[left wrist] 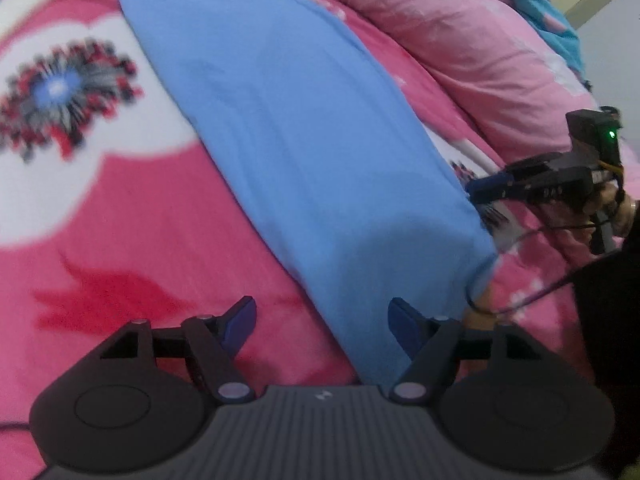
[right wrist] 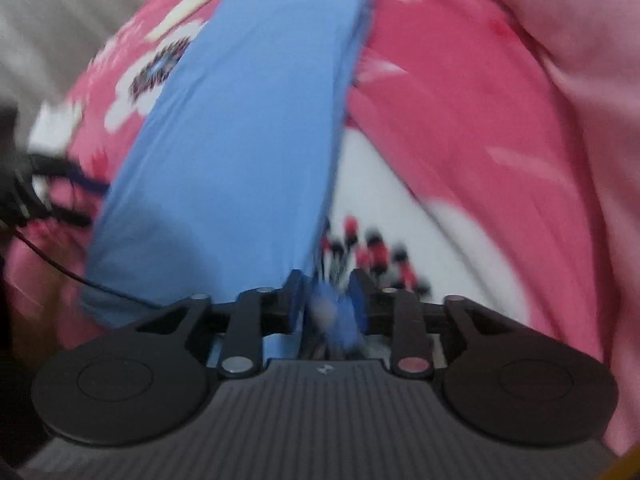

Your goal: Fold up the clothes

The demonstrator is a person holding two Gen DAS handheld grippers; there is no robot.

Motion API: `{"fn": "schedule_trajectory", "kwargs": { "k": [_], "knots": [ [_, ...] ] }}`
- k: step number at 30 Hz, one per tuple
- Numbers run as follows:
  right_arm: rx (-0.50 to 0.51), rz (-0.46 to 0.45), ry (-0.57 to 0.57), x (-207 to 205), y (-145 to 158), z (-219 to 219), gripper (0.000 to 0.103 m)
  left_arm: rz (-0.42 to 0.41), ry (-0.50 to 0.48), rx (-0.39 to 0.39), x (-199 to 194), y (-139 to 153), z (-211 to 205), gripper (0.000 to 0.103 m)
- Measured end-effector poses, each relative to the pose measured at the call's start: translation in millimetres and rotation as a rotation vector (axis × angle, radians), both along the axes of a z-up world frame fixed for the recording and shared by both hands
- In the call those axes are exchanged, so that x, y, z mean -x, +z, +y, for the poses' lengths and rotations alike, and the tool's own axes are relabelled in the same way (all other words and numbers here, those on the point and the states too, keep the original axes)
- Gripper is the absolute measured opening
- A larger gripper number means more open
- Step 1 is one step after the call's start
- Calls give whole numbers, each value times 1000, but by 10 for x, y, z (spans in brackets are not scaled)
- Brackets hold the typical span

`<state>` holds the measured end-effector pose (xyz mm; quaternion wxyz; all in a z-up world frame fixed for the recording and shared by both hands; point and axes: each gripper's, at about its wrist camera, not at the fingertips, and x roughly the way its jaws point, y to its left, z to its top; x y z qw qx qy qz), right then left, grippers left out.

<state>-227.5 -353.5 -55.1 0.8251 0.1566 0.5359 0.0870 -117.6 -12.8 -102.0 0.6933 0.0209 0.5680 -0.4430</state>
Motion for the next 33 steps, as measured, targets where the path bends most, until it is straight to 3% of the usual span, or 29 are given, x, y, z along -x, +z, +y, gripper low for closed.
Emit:
{"fn": "schedule_trajectory", "kwargs": {
  "k": [2, 4, 7, 13, 17, 25, 29, 33],
  "knots": [
    [-46, -24, -43, 88, 55, -85, 47, 19, -10, 8, 2, -44, -27, 77],
    [-77, -64, -89, 62, 67, -136, 54, 12, 1, 14, -24, -37, -65, 77],
    [-137, -111, -144, -64, 26, -209, 57, -9, 49, 32, -99, -9, -98, 76],
    [-226, -133, -212, -486, -251, -269, 57, -134, 79, 29, -97, -23, -253, 75],
    [-330, -134, -227, -449, -354, -282, 61, -163, 56, 42, 16, -39, -281, 79],
    [-477, -32, -181, 69, -490, -123, 60, 3, -107, 69, 342, -96, -267, 69],
    [-581, -2, -222, 286, -572, -110, 58, 51, -132, 87, 360, -113, -260, 63],
    [-588, 19, -214, 386, -623, -26, 56, 100, -158, 102, 337, -141, -249, 63]
  ]
}}
